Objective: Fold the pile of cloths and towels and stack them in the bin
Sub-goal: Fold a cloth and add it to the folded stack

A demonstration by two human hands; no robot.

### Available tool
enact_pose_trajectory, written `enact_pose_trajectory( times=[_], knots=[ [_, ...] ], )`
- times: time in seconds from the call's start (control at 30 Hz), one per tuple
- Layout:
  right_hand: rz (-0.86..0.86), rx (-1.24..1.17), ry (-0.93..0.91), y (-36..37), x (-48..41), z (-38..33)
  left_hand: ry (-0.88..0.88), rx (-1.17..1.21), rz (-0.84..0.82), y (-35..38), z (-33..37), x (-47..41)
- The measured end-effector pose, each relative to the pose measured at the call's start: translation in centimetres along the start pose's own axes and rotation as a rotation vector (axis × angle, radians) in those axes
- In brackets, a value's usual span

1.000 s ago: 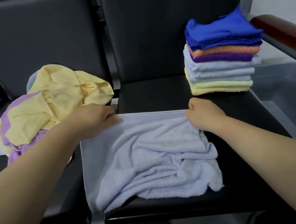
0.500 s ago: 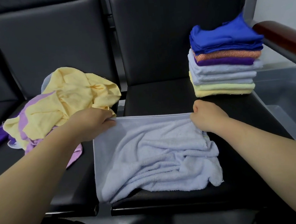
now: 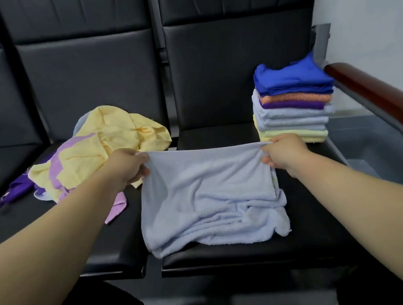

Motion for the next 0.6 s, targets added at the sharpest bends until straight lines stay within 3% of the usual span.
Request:
enact_pose_trajectory(
  times=[0.1, 0.2, 0.37, 0.47, 0.6],
  knots=[
    [0.044, -0.071, -0.087, -1.9, -1.0, -5.1, 0.072, 0.198, 0.017, -1.6, 3.9, 0.2],
    [0.198, -0.129, -0.199, -4.8, -2.2, -11.7, 0.243, 0.370, 0.100, -5.3, 10.0, 1.2],
    [0.336, -0.292, -0.384, -9.5, -1.3, -18.5, 0.442, 0.449, 0.216, -9.4, 15.9, 3.9],
    [0.323, -0.233, -0.427, -10.5, 0.8, -18.1, 0.486, 0.338, 0.236, -9.3, 15.7, 5.6],
    [0.218, -0.062, -0.400, -9.4, 2.6, -12.1, 0.447, 0.126, 0.202, -6.4, 11.4, 5.9]
  ],
)
Point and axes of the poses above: each hand's wrist, its own x-axis away from the middle knuckle, its own y-axis out of the palm, z = x × y, the point moved 5 cm from there along -x, towards the middle knuckle, and after that the axes turned 7 degrees about -y, right-handed, at the moved point
